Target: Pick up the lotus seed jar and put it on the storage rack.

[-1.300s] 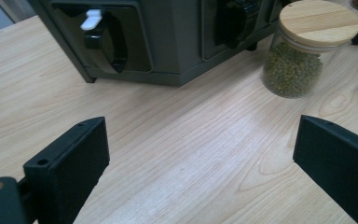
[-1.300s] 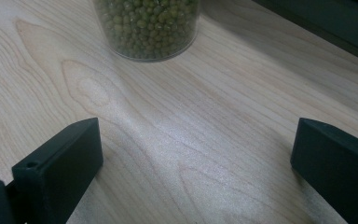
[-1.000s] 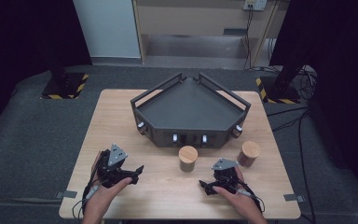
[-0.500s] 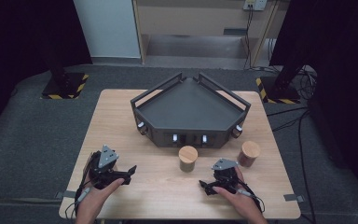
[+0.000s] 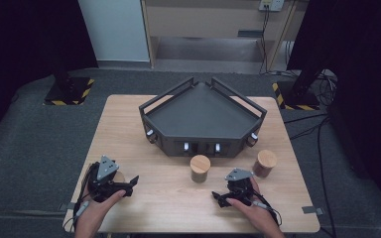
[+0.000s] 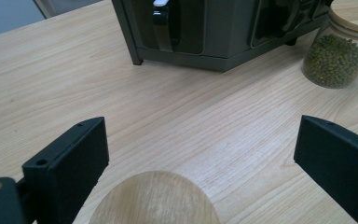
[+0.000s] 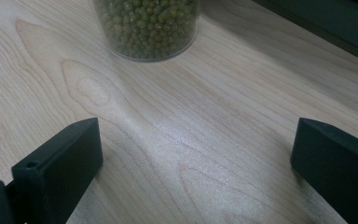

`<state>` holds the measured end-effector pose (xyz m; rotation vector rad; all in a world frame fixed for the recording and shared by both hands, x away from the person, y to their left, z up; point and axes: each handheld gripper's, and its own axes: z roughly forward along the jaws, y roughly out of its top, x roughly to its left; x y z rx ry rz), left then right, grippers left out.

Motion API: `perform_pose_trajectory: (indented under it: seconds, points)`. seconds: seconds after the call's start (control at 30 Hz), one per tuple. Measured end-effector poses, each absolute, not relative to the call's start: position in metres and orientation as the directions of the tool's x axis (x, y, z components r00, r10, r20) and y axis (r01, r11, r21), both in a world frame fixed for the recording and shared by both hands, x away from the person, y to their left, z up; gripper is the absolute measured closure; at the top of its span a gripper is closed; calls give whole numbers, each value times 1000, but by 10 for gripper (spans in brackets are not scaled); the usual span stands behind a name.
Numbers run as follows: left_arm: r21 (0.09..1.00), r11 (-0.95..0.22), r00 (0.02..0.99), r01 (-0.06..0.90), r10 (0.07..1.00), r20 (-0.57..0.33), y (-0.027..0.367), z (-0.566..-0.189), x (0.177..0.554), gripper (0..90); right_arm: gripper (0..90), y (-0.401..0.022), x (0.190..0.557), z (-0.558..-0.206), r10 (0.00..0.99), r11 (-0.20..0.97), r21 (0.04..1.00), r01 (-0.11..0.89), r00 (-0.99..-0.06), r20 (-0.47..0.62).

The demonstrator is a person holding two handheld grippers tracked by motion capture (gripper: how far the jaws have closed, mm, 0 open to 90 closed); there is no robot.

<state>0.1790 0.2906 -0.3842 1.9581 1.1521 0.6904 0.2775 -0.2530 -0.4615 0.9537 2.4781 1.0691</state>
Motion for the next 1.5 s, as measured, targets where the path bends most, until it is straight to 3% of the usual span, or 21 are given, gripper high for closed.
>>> perform_pose_trajectory:
  seconds: [1.5]
  points:
    - [781,-269,407,564,913,20,319,-424,169,17,23,-253,277,-462,669,508,726,463,-743,6]
